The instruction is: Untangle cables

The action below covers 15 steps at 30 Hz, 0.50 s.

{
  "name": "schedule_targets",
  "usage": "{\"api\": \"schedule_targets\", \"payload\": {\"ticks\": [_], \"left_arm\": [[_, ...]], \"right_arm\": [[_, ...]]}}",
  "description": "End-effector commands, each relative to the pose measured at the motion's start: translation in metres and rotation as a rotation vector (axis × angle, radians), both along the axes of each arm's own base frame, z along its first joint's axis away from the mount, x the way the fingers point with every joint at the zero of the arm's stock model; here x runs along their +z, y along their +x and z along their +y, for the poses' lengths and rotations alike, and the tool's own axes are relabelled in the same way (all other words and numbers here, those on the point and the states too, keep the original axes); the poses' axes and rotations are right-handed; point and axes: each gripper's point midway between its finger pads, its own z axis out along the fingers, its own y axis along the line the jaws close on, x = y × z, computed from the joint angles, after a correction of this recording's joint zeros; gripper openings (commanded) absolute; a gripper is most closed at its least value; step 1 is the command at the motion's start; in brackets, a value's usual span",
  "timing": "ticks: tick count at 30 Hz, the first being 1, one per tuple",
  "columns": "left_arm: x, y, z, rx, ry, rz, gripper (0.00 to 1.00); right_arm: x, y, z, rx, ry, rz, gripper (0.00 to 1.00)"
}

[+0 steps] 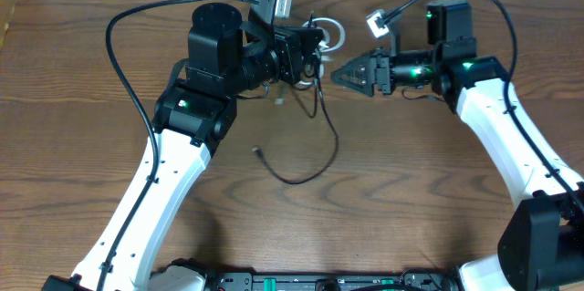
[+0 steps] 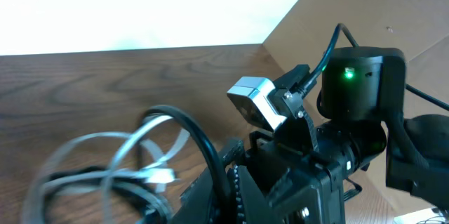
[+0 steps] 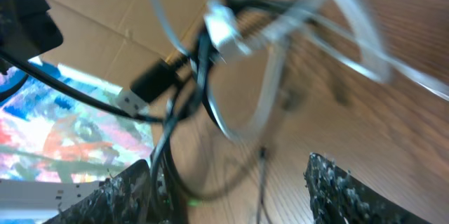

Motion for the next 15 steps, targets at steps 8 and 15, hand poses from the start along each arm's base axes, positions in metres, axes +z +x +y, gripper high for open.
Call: {"api": "schedule_targets", "payload": {"ticks": [8, 15], "left_arm": [[0.01, 0.0, 0.001, 0.02, -0.065, 0.039, 0.07], [0.01, -0.019, -0.023, -0.061, -0.09, 0.078, 0.08]], "right_arm": [[-0.015, 0.013, 0.033, -0.15, -0.087, 0.114, 0.61], [-0.002, 0.034, 0.051, -0.295, -0.054, 0.107, 0.58]]}}
